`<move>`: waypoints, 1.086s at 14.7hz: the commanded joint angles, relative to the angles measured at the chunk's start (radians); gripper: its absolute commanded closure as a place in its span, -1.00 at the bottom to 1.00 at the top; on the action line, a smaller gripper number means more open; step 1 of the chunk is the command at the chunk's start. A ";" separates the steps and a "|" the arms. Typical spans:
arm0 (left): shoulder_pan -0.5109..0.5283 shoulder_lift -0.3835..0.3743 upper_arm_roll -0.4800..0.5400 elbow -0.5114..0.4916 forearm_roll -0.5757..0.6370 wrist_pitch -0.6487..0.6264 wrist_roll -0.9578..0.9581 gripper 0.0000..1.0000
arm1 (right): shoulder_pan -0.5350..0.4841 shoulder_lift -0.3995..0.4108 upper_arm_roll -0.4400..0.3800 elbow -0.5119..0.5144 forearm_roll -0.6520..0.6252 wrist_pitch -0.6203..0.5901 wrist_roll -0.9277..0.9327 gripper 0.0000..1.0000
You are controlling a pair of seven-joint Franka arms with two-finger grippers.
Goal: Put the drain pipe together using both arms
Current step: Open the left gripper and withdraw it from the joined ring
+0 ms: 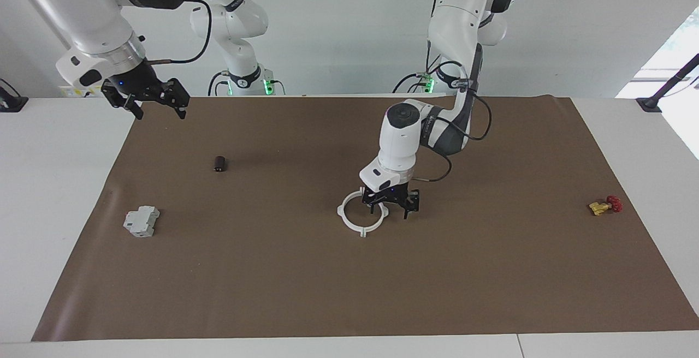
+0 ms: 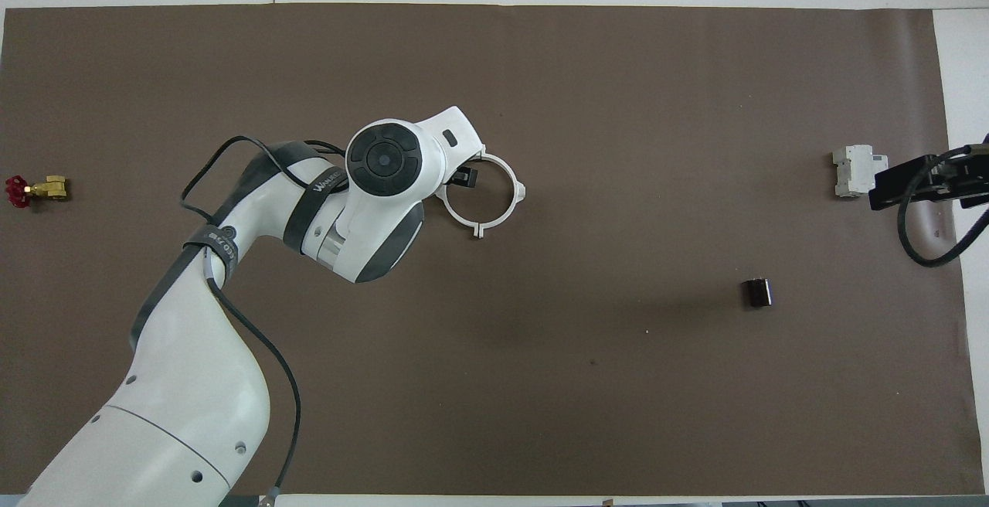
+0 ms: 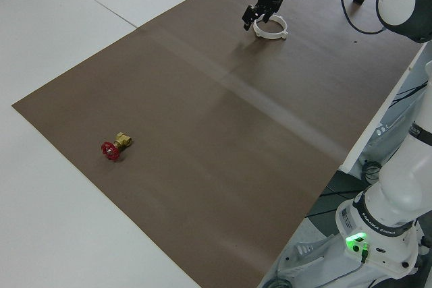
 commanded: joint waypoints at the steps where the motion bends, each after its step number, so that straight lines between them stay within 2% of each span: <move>1: 0.060 -0.128 0.001 -0.054 -0.004 -0.148 0.005 -1.00 | -0.008 0.008 0.003 0.012 0.000 -0.002 -0.020 -1.00; 4: 0.164 -0.185 0.001 -0.056 -0.004 -0.309 0.005 -1.00 | -0.009 0.004 0.008 0.014 0.000 0.000 -0.018 -1.00; 6: 0.231 -0.224 0.001 -0.056 -0.004 -0.374 0.005 -1.00 | -0.012 0.004 0.008 0.014 0.000 -0.002 -0.021 -1.00; 9: 0.343 -0.264 -0.002 -0.051 -0.030 -0.377 0.061 -1.00 | -0.014 0.004 0.007 0.014 0.000 0.000 -0.023 -1.00; 12: 0.452 -0.326 0.001 -0.048 -0.153 -0.385 0.192 -1.00 | -0.012 0.004 0.007 0.014 0.000 0.000 -0.018 -1.00; 16: 0.514 -0.407 0.010 -0.038 -0.172 -0.461 0.265 -1.00 | -0.014 0.005 0.007 0.014 0.020 0.034 -0.018 -1.00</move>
